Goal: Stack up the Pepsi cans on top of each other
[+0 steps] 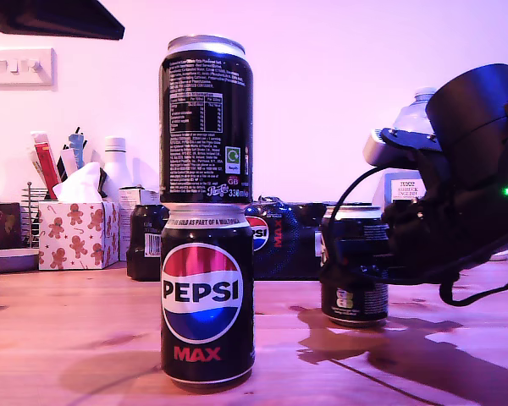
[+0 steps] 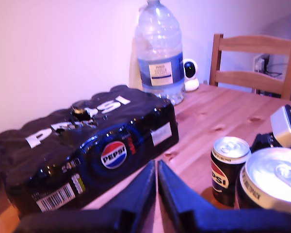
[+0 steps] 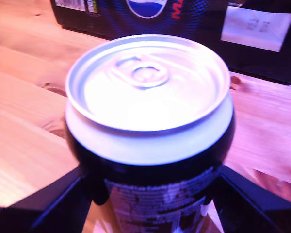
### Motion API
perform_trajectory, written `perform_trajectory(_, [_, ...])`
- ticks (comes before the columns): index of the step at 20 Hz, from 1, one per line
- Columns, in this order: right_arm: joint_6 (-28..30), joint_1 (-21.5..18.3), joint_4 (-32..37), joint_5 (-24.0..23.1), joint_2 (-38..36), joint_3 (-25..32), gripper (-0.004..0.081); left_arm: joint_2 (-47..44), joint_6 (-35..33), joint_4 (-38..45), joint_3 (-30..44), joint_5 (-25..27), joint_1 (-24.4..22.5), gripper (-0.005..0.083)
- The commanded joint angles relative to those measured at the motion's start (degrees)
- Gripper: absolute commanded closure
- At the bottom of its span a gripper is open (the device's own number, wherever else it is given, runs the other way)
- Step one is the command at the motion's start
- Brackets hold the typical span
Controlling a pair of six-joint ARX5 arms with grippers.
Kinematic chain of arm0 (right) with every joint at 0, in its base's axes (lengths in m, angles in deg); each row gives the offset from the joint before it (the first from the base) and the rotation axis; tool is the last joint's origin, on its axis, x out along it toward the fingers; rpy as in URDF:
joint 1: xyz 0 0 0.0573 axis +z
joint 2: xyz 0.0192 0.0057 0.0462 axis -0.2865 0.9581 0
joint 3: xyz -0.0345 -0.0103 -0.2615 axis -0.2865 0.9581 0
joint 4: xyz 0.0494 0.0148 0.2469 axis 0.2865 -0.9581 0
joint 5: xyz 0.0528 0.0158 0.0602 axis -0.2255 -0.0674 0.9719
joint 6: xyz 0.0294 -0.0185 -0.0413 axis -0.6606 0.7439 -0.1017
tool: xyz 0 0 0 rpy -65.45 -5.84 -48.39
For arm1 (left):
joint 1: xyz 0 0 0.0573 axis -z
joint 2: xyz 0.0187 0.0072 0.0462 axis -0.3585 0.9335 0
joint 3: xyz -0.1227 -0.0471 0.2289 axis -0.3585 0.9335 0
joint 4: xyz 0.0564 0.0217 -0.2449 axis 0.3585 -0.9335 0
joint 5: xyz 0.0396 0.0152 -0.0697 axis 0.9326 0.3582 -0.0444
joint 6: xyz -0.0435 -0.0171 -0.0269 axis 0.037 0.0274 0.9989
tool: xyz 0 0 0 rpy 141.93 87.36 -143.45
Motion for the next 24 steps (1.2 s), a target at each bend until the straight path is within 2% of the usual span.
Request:
perform_trajectory(1, [-0.2, 0.8, 1.5, 0.4, -1.7, -1.5, 0.0365, 0.0, 0.1, -0.2, -0.1, 0.0, 0.1, 0.0795])
perform_trajectory(4, [0.1, 1.2, -0.4, 0.4, -4.8, -1.5, 0.0365, -0.1, 0.1, -0.6, -0.1, -0.5, 0.1, 0.0795])
perform_trajectory(9, [0.3, 1.2, -7.2, 0.4, -12.7, -1.5, 0.0365, -0.3, 0.6, -2.8, -0.1, -5.4, -1.6, 0.0795])
perform_trajectory(11, [2.1, 1.2, -9.3, 0.4, -15.8, -1.5, 0.0365, -1.0, 1.0, -4.6, -0.1, -8.0, -1.8, 0.0795])
perform_trajectory(17, [3.2, 1.2, -13.5, 0.4, -21.4, -1.5, 0.0365, -7.6, 1.4, -10.4, 1.4, -8.5, -1.8, 0.0795])
perform_trajectory(24, [3.2, 1.2, -16.9, 0.4, -25.3, -1.5, 0.0365, -16.8, 10.5, -8.2, 10.4, -9.3, -1.7, 0.0795])
